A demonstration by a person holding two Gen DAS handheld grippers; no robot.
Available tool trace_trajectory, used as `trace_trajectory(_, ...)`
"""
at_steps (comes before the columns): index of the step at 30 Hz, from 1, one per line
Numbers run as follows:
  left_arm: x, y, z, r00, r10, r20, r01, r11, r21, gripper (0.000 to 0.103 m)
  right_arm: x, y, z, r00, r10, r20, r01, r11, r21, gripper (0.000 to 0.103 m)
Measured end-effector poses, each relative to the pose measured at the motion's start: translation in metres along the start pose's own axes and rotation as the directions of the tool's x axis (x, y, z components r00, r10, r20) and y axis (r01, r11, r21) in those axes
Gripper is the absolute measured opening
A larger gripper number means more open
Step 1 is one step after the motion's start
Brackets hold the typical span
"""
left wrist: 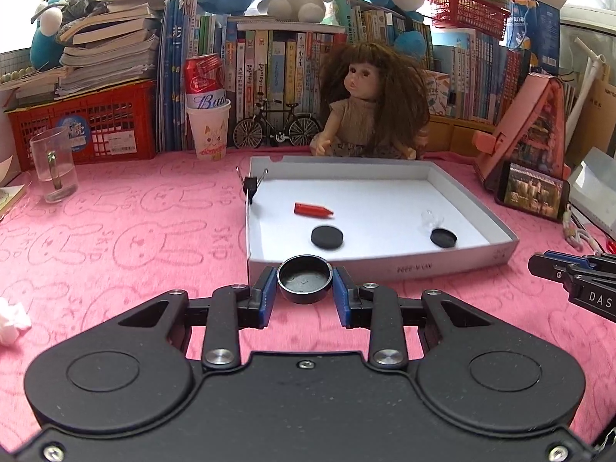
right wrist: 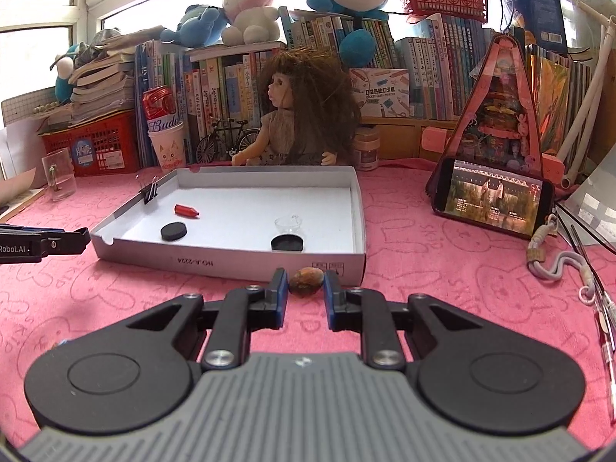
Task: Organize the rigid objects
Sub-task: 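Carry the black cap and brown nut with both tools over the white tray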
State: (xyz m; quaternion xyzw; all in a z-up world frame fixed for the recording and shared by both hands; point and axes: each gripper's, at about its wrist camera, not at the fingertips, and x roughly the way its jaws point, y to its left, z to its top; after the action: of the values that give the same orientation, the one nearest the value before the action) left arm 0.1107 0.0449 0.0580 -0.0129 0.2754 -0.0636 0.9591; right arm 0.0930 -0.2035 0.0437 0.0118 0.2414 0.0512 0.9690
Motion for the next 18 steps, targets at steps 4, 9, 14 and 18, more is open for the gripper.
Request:
trace_trajectory(4,0.016,-0.002,0.013,1.0,-0.01,0.0,0.01,1.0,-0.008,0.03,0.014,-0.006,0.012,1.0,0.004,-0.009,-0.004,1.0,0.018,0.024)
trace_trajectory(9,0.039,-0.003,0.023,1.0,-0.014,-0.022,0.013,1.0,-0.023,0.03,0.033,-0.012,0.024,1.0,0.012,-0.027,-0.011,0.999,0.052,0.024)
trace_trajectory(14,0.066,-0.004,0.029,0.999,-0.003,-0.052,0.002,1.0,-0.019,0.03,0.052,-0.012,0.032,0.999,0.003,-0.045,-0.001,0.999,0.051,0.024)
trace_trajectory(18,0.082,-0.003,0.033,0.998,0.003,-0.065,-0.005,0.999,-0.034,0.03,0.07,-0.014,0.036,0.996,0.01,-0.084,-0.005,0.997,0.071,0.024)
